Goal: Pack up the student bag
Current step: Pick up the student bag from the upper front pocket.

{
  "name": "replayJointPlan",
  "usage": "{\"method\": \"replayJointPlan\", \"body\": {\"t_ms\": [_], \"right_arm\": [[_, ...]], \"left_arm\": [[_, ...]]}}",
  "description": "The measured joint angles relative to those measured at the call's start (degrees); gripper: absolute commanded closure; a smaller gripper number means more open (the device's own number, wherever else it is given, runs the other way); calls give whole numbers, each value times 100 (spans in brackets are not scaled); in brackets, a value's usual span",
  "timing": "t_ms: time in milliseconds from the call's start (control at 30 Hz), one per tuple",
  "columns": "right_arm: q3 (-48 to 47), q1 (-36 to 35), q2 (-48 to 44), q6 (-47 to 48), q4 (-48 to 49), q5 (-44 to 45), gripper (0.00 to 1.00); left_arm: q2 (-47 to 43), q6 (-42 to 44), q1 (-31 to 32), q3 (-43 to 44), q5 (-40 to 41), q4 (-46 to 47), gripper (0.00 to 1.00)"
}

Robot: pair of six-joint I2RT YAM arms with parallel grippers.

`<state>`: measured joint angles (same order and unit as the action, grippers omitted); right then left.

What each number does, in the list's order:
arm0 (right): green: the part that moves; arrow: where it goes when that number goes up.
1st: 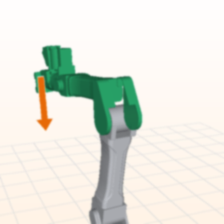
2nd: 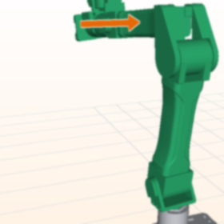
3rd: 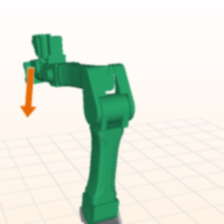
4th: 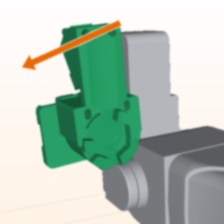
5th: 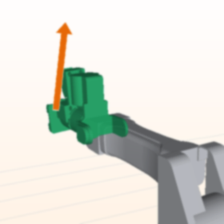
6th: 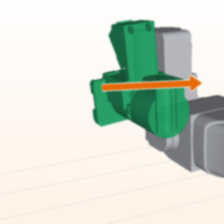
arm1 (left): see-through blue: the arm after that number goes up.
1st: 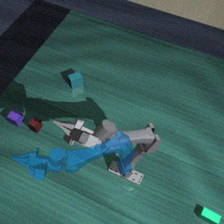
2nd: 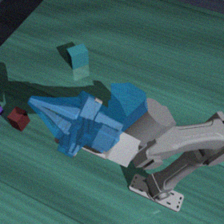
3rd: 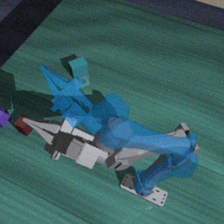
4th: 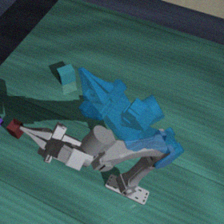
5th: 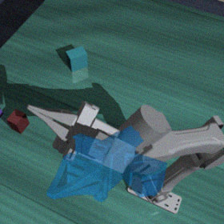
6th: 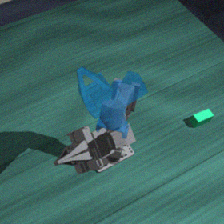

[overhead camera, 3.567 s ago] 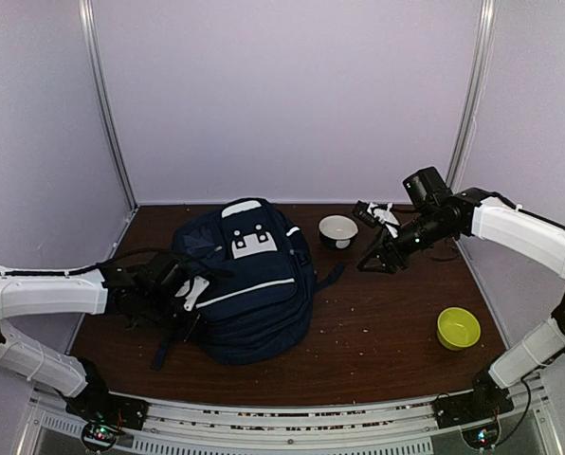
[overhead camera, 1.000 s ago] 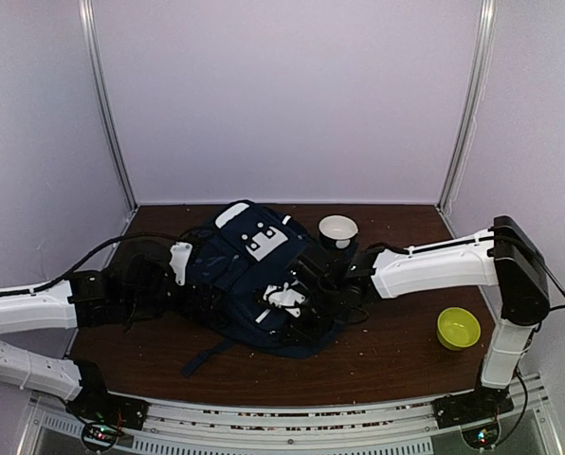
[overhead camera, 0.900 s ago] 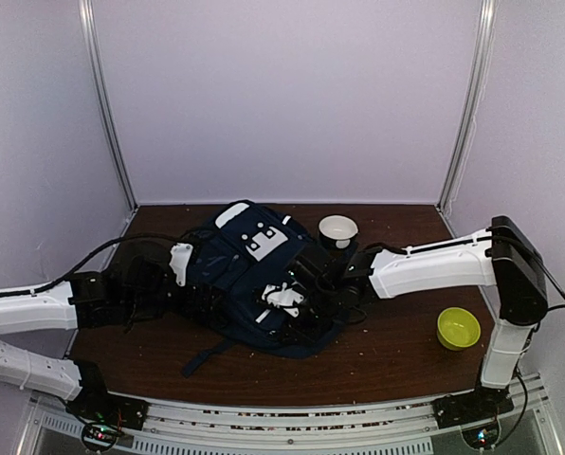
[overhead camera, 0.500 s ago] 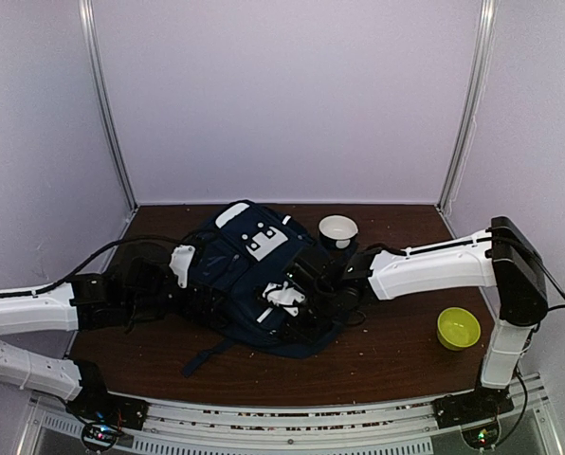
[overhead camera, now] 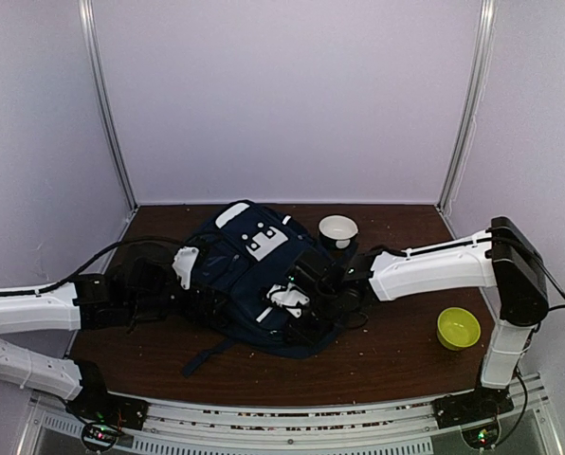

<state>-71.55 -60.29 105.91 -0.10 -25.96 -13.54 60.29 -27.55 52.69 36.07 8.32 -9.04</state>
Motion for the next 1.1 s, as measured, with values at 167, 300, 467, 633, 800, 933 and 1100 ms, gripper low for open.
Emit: {"method": "replayJointPlan", "body": {"t_ms": [167, 300, 467, 633, 800, 933, 1100], "right_arm": [[20, 24, -13, -90, -61, 20, 58], [-151, 68, 140, -118, -181, 4, 59], [-234, 72, 278, -109, -179, 0, 65], [-225, 79, 280, -50, -109, -13, 68], [55, 79, 273, -7, 352, -9, 67], [343, 61, 238, 74, 887, 68, 70], [662, 2, 208, 306, 1698, 227, 83]], "left_arm": [[4, 0, 0, 0, -24, 0, 27], [26, -4, 0, 0, -44, 2, 27], [63, -4, 0, 0, -63, 9, 27], [74, -4, 0, 0, -66, 26, 27], [74, -7, 0, 0, -66, 48, 27], [74, -46, 0, -9, -68, 70, 27], [76, -109, 0, -35, -107, 164, 27]]}}
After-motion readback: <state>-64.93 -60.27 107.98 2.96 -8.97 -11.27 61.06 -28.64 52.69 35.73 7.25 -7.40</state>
